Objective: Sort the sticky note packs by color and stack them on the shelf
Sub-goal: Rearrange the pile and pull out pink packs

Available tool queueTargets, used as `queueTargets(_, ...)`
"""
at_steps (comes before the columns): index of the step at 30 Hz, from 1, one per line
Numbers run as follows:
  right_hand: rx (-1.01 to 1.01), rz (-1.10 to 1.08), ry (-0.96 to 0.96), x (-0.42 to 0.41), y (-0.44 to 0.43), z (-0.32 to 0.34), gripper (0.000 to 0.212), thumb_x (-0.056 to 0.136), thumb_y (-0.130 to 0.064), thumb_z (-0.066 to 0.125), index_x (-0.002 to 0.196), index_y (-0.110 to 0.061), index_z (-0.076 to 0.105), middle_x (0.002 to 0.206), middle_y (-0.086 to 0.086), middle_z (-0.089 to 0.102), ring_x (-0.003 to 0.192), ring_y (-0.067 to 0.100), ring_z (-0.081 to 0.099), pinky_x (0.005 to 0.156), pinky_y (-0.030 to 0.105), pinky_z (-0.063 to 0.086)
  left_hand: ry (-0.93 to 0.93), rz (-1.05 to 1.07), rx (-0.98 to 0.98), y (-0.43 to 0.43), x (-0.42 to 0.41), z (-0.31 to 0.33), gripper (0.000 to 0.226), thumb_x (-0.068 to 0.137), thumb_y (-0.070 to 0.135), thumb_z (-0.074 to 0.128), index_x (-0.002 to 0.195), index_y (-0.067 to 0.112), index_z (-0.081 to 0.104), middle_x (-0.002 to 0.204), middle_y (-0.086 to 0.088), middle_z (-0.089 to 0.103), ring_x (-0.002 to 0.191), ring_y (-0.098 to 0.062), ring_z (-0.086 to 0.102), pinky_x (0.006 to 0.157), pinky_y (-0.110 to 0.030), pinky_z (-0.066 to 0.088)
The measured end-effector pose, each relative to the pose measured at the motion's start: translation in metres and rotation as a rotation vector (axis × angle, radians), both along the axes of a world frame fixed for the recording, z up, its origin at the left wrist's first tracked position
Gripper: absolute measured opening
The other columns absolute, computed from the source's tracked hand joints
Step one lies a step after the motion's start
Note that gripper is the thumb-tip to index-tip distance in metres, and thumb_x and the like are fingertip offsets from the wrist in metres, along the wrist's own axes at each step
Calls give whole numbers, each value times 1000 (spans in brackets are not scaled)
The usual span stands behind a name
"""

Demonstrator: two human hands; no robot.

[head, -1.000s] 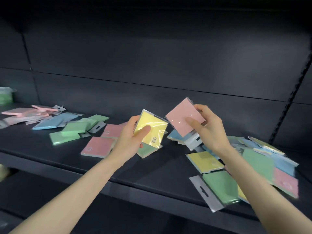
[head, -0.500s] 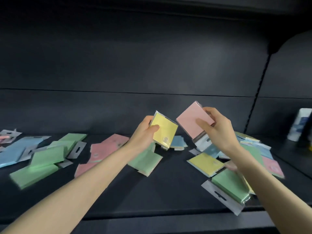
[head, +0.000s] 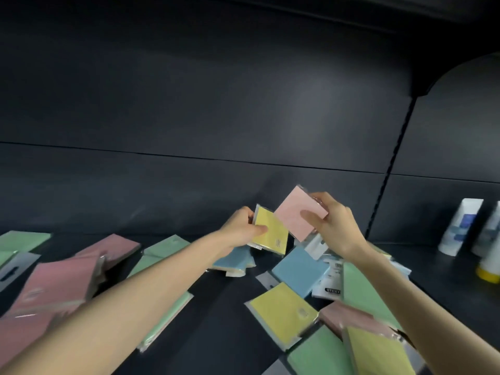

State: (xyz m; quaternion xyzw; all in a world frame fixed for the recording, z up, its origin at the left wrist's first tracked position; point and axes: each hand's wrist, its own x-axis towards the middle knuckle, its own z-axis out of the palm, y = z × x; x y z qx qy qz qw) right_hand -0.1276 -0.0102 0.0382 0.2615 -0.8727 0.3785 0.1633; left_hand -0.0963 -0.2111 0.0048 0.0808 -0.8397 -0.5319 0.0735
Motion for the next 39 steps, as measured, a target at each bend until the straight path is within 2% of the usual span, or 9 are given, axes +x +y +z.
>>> queueTargets(4,19,19,-36,-23,0,-6,36,93,-24,58,127,-17,50,107,5,68,76,21,64,67,41,56,-10,62,-124,1,-20,-7,29,83,18,71,99,15,48,100,-2,58,91,-17,57,71,-25,46)
queueTargets(6,37,31,-45,-30,-1,-8,37,93,-24,58,128,-17,50,112,4,66,76,20,64,67,38,55,-9,68,-192,1,-23,-11,38,78,21,76,102,14,47,97,-1,58,89,-15,56,67,-23,44)
queueTargets(11,49,28,-46,-39,-1,-13,37,93,-21,58,128,-13,50,113,7,67,82,25,66,68,33,52,-21,48,-408,7,-29,-17,41,74,28,80,100,13,53,93,-2,61,90,-18,60,79,-28,49)
queueTargets(16,50,35,-43,-40,-1,-11,36,94,-21,57,128,-14,49,117,8,65,90,24,64,63,28,49,-13,60,-582,13,-23,-17,36,81,21,73,112,13,58,111,-6,63,99,-22,61,87,-35,52)
queueTargets(20,33,91,-18,-29,-11,-2,36,93,-20,57,128,-14,49,118,6,64,82,20,61,57,25,49,83,25,-405,0,-4,4,47,79,27,75,119,15,54,111,-1,62,98,-17,61,86,-29,49)
queueTargets(24,-48,234,-21,-5,-36,11,28,90,-17,61,117,-17,54,107,0,66,91,22,63,70,31,52,221,-29,-227,-21,32,29,64,75,28,78,130,18,48,115,-2,62,95,-14,63,89,-29,50)
queueTargets(32,-112,465,24,70,-127,29,30,85,-27,69,114,-29,60,101,-1,58,89,7,57,76,9,42,364,97,-167,-92,138,52,22,86,11,67,106,16,59,71,5,62,57,-3,58,61,-24,51)
queueTargets(36,-144,498,-18,119,-185,27,40,82,-22,71,119,-24,56,103,-2,52,88,5,53,78,16,45,367,227,-199,-146,202,46,14,86,11,65,98,16,61,73,2,67,60,-10,62,65,-31,54)
queueTargets(39,-132,545,-13,158,-231,20,35,80,-13,72,110,-24,58,105,-2,55,92,-3,49,77,3,36,362,325,-173,-189,255,36,17,85,9,66,99,16,59,74,-2,69,65,-18,66,68,-35,56)
